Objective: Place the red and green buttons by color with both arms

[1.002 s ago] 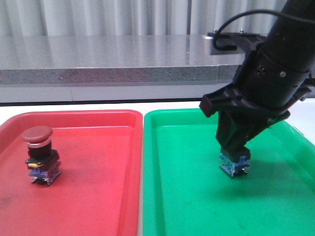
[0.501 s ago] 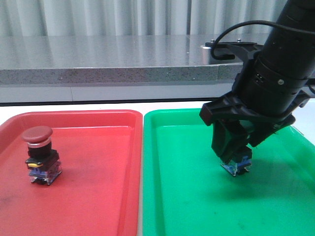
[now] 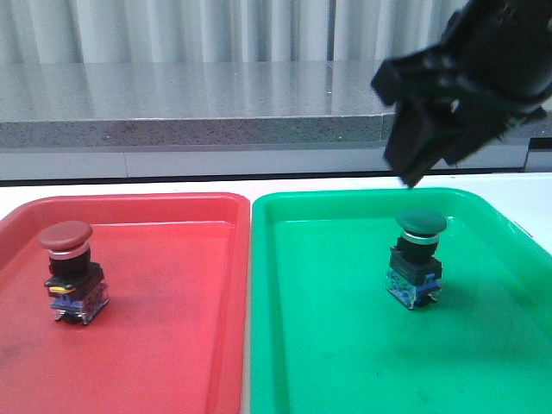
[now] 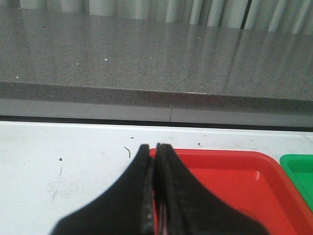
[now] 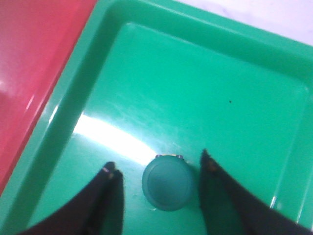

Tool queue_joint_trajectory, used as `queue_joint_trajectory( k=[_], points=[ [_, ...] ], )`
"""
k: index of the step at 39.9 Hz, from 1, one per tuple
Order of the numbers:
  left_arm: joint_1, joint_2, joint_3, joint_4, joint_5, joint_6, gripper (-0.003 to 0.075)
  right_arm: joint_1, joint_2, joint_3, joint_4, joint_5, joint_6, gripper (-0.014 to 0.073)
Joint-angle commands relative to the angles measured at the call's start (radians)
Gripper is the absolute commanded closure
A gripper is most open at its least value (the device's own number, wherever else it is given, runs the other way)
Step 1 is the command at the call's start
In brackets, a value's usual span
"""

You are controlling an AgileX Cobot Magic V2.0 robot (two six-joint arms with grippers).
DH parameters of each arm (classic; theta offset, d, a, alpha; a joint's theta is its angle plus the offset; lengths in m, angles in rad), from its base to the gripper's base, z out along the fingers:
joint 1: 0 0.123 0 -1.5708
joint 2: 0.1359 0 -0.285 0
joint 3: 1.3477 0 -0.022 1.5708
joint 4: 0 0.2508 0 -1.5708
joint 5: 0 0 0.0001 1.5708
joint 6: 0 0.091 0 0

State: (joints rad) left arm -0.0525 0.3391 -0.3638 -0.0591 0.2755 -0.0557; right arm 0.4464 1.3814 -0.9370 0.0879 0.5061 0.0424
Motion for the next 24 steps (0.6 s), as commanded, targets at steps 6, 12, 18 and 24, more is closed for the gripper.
queue_joint_trajectory(
  k=[6, 12, 18, 24],
  points=[
    [-0.001, 0.004, -0.028, -0.01, -0.083, -0.012, 0.074, -0.037, -0.166, -0.026, -0.006, -0.108, -0.009, 0.072],
    [-0.001, 0.004, -0.028, -0.01, -0.083, -0.012, 0.074, -0.142, -0.256, -0.026, -0.006, -0.112, 0.0, 0.0718],
    [-0.001, 0.004, -0.028, -0.01, -0.083, -0.012, 0.074, -0.301, -0.379, 0.028, -0.007, -0.071, 0.001, 0.0718],
    [-0.001, 0.004, -0.028, -0.01, -0.083, -0.012, 0.074, -0.361, -0.531, 0.17, -0.008, -0.174, 0.001, 0.0718]
  ],
)
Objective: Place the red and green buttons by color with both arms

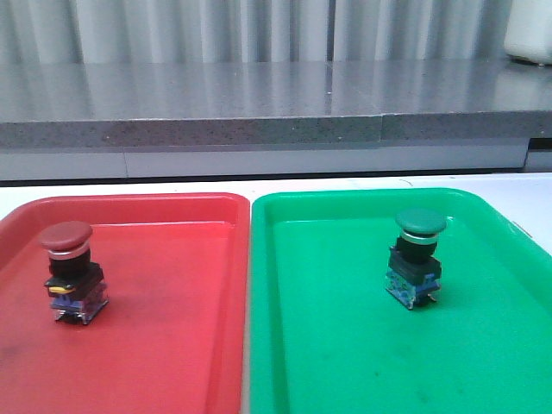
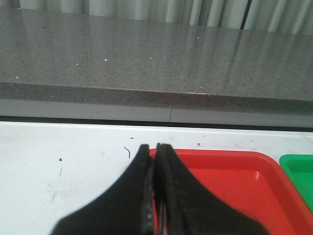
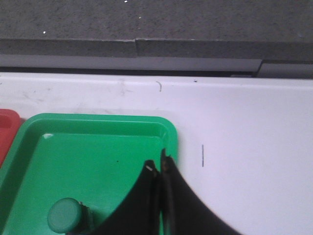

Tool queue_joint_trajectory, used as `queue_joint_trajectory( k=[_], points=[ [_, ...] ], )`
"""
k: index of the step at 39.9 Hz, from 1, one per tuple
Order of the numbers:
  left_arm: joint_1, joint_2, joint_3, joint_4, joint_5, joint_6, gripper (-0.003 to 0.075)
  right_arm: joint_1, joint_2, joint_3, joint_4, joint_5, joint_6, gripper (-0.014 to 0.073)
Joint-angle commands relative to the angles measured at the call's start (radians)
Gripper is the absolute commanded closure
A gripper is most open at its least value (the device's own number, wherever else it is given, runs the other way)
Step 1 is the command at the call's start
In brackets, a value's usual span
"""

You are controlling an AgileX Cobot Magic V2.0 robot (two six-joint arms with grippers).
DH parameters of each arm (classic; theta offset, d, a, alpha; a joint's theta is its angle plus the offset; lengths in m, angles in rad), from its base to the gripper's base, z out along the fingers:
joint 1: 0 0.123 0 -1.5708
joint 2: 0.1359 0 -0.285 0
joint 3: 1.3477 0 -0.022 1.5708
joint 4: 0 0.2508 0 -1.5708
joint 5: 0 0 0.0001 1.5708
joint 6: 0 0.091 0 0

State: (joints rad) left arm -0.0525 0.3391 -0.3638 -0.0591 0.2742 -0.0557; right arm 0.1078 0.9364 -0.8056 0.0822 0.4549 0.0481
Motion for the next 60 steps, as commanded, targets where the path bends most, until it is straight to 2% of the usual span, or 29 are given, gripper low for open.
queue_joint_trajectory(
  k=[1, 5, 13, 21, 60],
  points=[
    [-0.001, 0.004, -0.028, -0.01, -0.082, -0.012, 0.074, -0.022, -0.107, 0.073, -0.003, -0.144, -0.005, 0.0718],
    [-0.001, 0.004, -0.028, -0.01, -0.082, -0.012, 0.074, -0.022, -0.218, 0.194, -0.009, -0.217, -0.005, 0.0718],
    [-0.001, 0.004, -0.028, -0.01, -0.082, -0.012, 0.074, -0.022, -0.462, 0.383, -0.011, -0.227, -0.005, 0.0718],
    [-0.001, 0.004, -0.028, -0.01, -0.082, -0.012, 0.074, -0.022, -0.618, 0.441, -0.011, -0.225, -0.005, 0.0718],
    [-0.001, 0.004, -0.028, -0.01, -0.082, -0.012, 0.074, -0.022, -0.633, 0.441, -0.011, -0.225, -0.005, 0.0718]
  ],
)
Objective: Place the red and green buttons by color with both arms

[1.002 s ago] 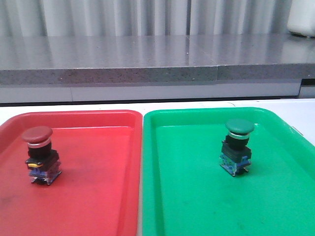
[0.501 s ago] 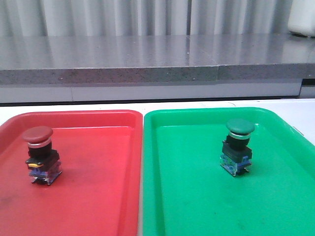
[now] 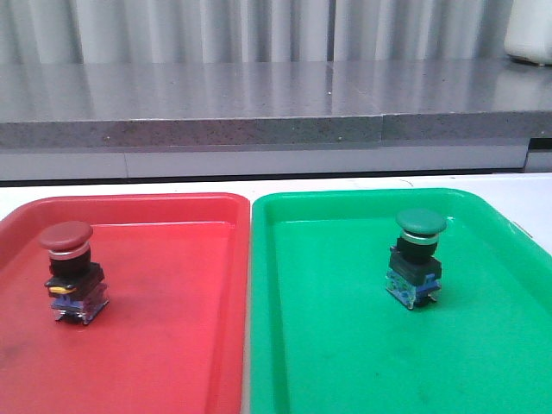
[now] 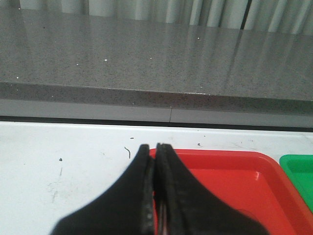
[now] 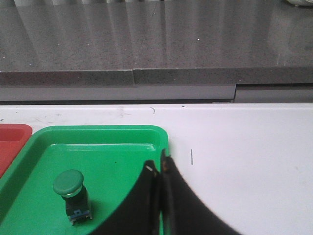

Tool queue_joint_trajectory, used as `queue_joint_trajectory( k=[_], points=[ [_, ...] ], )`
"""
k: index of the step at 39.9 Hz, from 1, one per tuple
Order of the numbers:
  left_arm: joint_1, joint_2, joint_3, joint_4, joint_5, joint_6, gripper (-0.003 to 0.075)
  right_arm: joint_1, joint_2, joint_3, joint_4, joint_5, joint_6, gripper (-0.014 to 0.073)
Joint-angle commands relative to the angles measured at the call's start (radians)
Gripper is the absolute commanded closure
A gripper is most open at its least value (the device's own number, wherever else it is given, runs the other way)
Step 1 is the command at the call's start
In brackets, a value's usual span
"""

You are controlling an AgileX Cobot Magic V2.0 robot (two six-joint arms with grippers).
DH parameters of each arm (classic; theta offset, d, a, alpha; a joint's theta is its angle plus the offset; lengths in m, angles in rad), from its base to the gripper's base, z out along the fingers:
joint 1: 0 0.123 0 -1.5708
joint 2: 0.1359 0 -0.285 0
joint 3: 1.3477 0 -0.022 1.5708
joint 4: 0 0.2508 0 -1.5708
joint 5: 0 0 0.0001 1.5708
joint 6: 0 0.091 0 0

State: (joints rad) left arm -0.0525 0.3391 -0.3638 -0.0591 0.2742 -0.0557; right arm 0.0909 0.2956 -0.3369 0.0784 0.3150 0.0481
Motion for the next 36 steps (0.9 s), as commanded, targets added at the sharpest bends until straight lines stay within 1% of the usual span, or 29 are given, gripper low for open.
queue_joint_trajectory(
  k=[1, 4, 8, 18, 24, 27, 29, 36],
  points=[
    [-0.001, 0.004, -0.028, -0.01, -0.082, -0.012, 0.074, -0.006, 0.007, -0.028, -0.007, -0.085, -0.005, 0.0718],
    [-0.001, 0.004, -0.024, -0.01, -0.092, -0.012, 0.074, -0.006, 0.007, -0.028, -0.007, -0.085, -0.005, 0.0718],
    [0.001, -0.031, 0.03, -0.008, -0.135, -0.012, 0.074, -0.006, 0.007, -0.028, -0.007, -0.085, -0.005, 0.0718],
    [0.075, -0.225, 0.259, -0.008, -0.177, -0.012, 0.074, -0.006, 0.007, -0.028, -0.007, -0.085, -0.005, 0.0718],
    [0.086, -0.345, 0.363, -0.008, -0.19, -0.012, 0.074, -0.006, 0.007, -0.028, -0.007, -0.085, -0.005, 0.0718],
    [0.088, -0.361, 0.394, -0.008, -0.22, -0.012, 0.074, -0.006, 0.007, -0.028, -0.007, -0.085, -0.005, 0.0718],
    [0.088, -0.356, 0.392, -0.008, -0.203, -0.012, 0.074, -0.006, 0.007, -0.028, -0.007, -0.085, -0.005, 0.0718],
    [0.088, -0.36, 0.392, -0.008, -0.21, -0.012, 0.074, -0.006, 0.007, -0.028, -0.007, -0.085, -0.005, 0.0718]
  ],
)
